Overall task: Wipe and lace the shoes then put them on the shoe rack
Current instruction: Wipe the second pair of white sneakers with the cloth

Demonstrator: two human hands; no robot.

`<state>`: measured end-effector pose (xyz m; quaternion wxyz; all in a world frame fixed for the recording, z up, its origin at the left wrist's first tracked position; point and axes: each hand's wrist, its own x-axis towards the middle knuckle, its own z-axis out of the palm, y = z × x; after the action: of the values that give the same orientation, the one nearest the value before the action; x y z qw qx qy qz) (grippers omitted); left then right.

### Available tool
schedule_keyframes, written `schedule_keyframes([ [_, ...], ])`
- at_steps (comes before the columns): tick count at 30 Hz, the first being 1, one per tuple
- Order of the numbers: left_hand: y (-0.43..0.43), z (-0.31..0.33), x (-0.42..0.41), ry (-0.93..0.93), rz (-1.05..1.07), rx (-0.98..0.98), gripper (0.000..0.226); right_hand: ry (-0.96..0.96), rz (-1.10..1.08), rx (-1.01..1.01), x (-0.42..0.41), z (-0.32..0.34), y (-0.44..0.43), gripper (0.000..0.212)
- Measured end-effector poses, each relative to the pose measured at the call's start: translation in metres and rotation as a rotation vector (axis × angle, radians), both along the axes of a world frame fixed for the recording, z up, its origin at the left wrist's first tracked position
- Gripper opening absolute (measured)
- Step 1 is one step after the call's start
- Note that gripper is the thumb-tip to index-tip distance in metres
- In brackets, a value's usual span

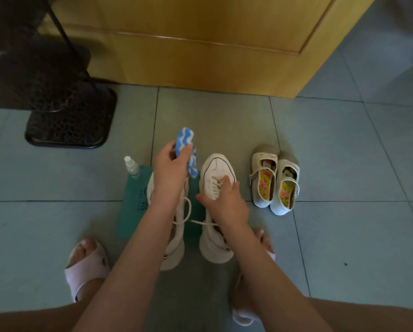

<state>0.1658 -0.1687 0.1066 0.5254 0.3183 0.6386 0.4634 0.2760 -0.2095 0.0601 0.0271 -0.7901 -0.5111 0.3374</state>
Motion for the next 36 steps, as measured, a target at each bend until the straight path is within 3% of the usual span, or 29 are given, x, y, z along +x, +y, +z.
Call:
schedule_keyframes([
  [2, 0.007, -0.005, 0.004, 0.046, -0.033, 0.015, 0.01, -0.048, 0.035, 0.043, 0.003, -0.001, 0.002, 0.074],
  [7, 0.03, -0.026, 0.024, 0.22, -0.137, 0.099, 0.022, 0.161, -0.035, 0.145, 0.035, 0.004, -0.008, 0.066],
  [10, 0.046, -0.041, 0.041, 0.337, -0.307, 0.112, 0.035, 0.263, -0.138, 0.178, 0.046, 0.005, -0.014, 0.07],
  [14, 0.051, -0.059, 0.058, 0.494, -0.597, 0.069, 0.036, 0.319, -0.203, 0.215, 0.048, 0.0, -0.019, 0.072],
  [23, 0.027, -0.074, 0.045, 0.676, -0.546, 0.077, 0.037, 0.275, -0.163, 0.245, 0.032, -0.013, -0.024, 0.062],
  [28, 0.014, -0.069, 0.043, 0.792, -0.673, 0.048, 0.043, 0.274, -0.13, 0.274, 0.031, -0.015, -0.021, 0.055],
  [36, -0.023, -0.06, 0.047, 0.75, -0.569, -0.054, 0.036, 0.298, -0.141, 0.282, 0.034, -0.022, -0.021, 0.055],
])
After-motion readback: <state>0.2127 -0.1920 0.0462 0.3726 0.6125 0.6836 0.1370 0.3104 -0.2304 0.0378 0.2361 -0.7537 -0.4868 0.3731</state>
